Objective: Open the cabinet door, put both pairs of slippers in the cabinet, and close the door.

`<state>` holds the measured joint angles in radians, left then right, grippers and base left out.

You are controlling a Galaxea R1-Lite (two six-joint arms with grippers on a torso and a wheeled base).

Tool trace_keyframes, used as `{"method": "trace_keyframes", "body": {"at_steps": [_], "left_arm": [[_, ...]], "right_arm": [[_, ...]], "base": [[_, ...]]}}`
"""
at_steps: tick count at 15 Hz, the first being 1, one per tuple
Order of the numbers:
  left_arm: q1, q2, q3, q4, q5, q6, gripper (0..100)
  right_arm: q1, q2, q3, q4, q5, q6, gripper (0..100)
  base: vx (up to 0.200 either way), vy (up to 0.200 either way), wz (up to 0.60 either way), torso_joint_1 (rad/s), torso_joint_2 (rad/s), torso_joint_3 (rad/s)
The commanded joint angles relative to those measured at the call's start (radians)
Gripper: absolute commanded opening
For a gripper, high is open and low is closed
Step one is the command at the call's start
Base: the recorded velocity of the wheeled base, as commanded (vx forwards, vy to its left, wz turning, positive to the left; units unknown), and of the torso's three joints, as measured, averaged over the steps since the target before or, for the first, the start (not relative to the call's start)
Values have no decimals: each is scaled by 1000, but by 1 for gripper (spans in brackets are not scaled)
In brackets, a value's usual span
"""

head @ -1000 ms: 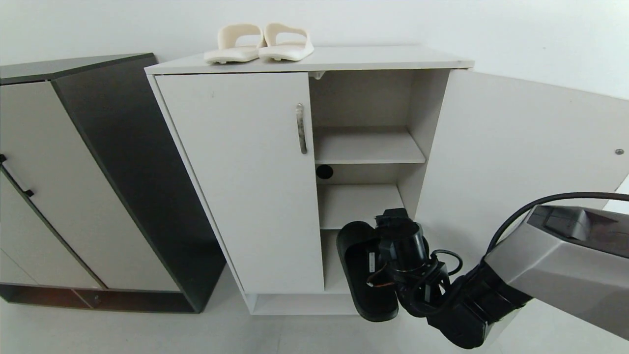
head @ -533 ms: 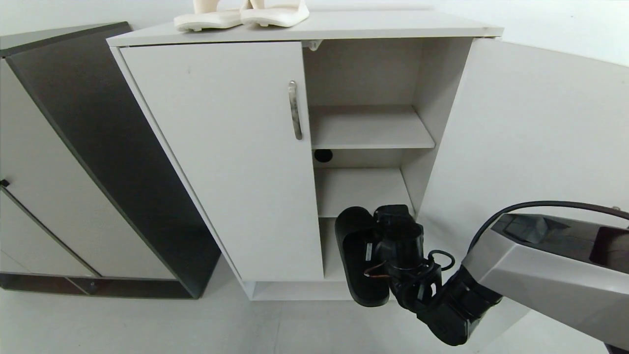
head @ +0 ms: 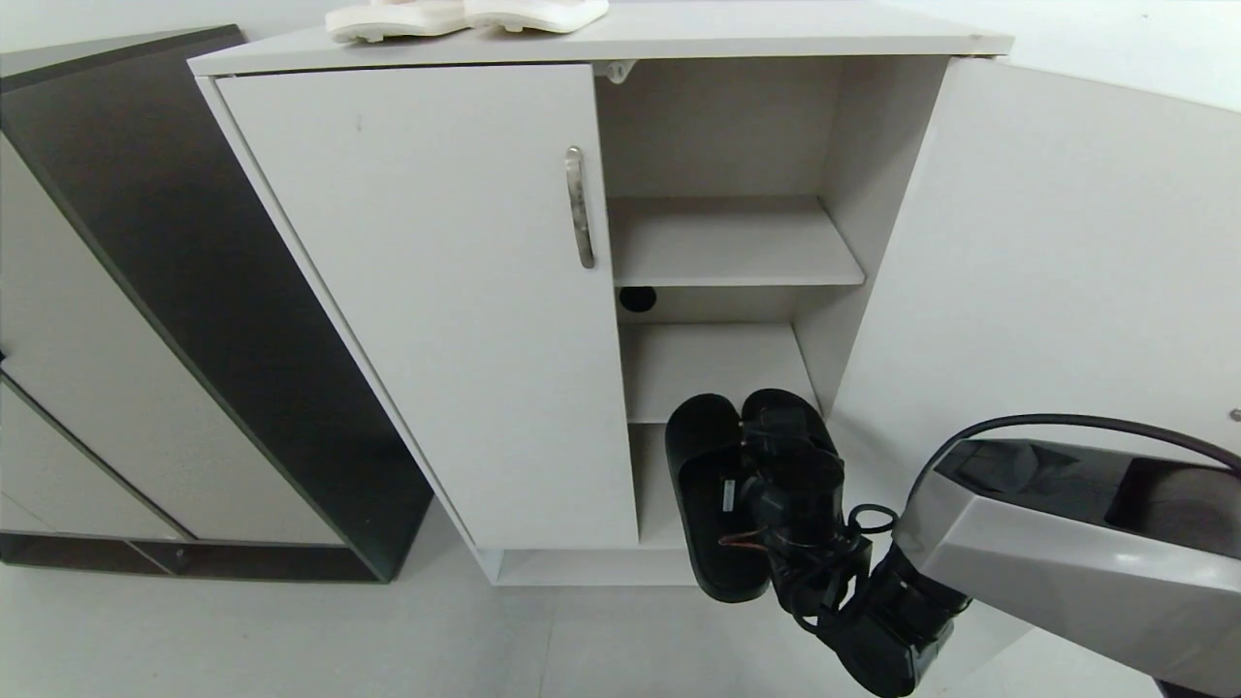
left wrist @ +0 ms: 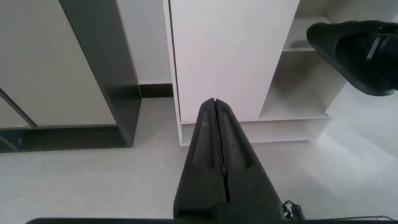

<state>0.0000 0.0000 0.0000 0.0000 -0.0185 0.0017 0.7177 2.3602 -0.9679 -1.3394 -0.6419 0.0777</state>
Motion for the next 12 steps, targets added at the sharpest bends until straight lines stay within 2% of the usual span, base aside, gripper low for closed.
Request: {"method": "trace_keyframes", "body": {"at_steps": [1,6,9,12], "left_arm": [[0,2,0,0,0,1,0],[-2,3,0,0,0,0,0],[0,2,0,0,0,1,0],[-2,2,0,0,2,0,0]], "right_arm": [[0,19,-2,-9,1,-1,0],[-1,40,11,-113,1,-52,0],[-6,48,12,-129,2,-53,0],[-29,54,15,-146,11,-55,0]], "base": [[0,0,0,0,0,0],[200,0,0,0,1,0],[200,0,0,4,1,-1],[0,0,0,0,0,0]]}}
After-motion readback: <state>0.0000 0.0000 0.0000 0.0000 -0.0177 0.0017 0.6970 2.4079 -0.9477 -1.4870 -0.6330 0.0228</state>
